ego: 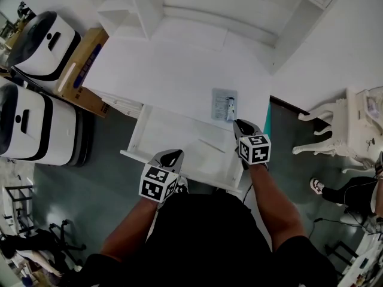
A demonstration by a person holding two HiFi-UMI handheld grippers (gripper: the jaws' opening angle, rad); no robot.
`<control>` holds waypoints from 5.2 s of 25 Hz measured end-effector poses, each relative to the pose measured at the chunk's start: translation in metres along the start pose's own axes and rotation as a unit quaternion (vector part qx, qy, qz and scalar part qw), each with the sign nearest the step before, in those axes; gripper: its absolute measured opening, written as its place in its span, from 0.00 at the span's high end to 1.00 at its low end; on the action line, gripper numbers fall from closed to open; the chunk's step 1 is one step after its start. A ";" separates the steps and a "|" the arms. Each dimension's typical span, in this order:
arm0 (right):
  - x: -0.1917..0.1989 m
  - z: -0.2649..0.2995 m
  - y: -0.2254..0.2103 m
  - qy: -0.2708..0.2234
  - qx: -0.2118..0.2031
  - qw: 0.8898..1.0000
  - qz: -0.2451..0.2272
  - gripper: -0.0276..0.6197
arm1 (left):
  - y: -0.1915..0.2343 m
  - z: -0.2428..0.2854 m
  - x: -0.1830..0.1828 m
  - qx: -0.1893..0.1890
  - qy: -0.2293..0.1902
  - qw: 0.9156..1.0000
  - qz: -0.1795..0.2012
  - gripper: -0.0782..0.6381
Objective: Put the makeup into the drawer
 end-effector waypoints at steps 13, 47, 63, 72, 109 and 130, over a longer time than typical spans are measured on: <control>0.006 0.062 -0.024 0.051 0.039 0.998 -0.006 0.87 | 0.019 -0.011 0.006 -0.027 0.002 0.999 -0.021 0.88; 0.021 0.106 -0.050 0.118 0.054 0.985 0.109 0.74 | 0.027 -0.033 0.025 -0.043 -0.004 0.997 -0.062 0.88; 0.026 0.053 -0.005 0.077 -0.011 0.994 0.077 0.74 | 0.022 -0.020 0.017 -0.013 -0.005 0.999 -0.039 0.88; 0.074 0.027 0.055 0.106 -0.076 0.990 0.059 0.74 | 0.024 -0.017 0.019 -0.015 -0.002 0.999 -0.031 0.88; 0.197 0.094 0.042 0.261 -0.004 0.941 0.217 0.74 | 0.014 -0.028 0.026 -0.015 0.022 0.999 -0.027 0.88; 0.117 0.017 0.045 0.134 -0.059 0.972 0.186 0.74 | -0.001 -0.014 0.010 0.026 -0.009 1.000 0.003 0.88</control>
Point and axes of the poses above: the fingertips, and each gripper's own axes: z forward along the fingers, y to its left, x out of its underside, the point moved 7 cm from there along -z, backward along the fingers, and after that the axes turned 1 degree about z, right-handed, at the moved point
